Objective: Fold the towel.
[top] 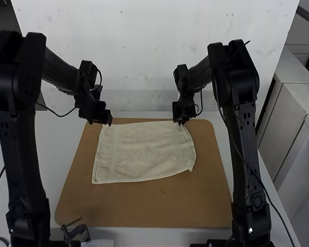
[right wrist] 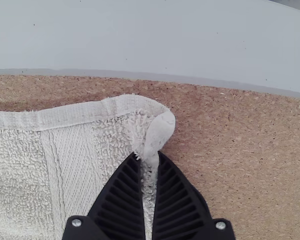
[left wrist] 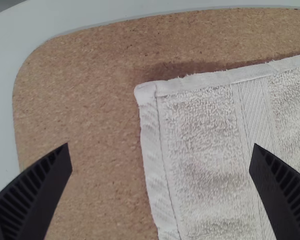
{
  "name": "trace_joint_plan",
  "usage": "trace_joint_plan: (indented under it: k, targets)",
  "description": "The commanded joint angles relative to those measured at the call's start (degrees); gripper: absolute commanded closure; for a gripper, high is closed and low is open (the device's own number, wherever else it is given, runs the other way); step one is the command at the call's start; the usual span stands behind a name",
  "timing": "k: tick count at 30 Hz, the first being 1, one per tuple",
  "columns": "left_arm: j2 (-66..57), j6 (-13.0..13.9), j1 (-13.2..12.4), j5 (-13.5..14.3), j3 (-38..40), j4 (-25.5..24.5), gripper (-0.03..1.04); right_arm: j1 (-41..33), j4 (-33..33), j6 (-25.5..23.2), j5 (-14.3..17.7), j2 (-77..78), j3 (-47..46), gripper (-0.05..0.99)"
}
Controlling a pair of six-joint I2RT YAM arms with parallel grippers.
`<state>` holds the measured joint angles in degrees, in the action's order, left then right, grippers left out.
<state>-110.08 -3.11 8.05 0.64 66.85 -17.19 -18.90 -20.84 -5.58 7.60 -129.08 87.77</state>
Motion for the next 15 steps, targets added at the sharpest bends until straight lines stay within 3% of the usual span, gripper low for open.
trace_joint_plan:
  k: [1, 10, 11, 12, 13, 15]
  targets:
    - [-3.5, -2.0, 0.5, 1.6, 5.5, -1.4, 0.1, 1.4, -1.5, -0.4, 3.0, -5.1, -2.5, 0.92]
    - [-12.0, -3.7, 0.2, 1.6, 12.7, -6.1, 0.11, 1.3, -0.8, -0.2, 3.1, -6.2, -2.5, 0.92]
    - [-13.3, -3.8, 0.1, 1.4, 13.8, -7.1, 0.15, 1.3, -0.7, -0.2, 3.2, -6.3, -2.5, 0.92]
    - [-14.3, -4.0, 0.1, 1.0, 14.8, -8.1, 0.24, 1.2, -0.7, -0.2, 3.5, -6.3, -2.5, 0.92]
    - [-15.6, -5.0, 0.0, 0.6, 15.9, -9.3, 0.4, 1.1, -0.7, -0.2, 3.6, -6.3, -2.5, 0.92]
    - [-18.6, -6.4, -0.2, -1.9, 19.0, -13.2, 0.98, 1.1, -0.6, -0.2, 3.7, -6.3, -2.6, 0.92]
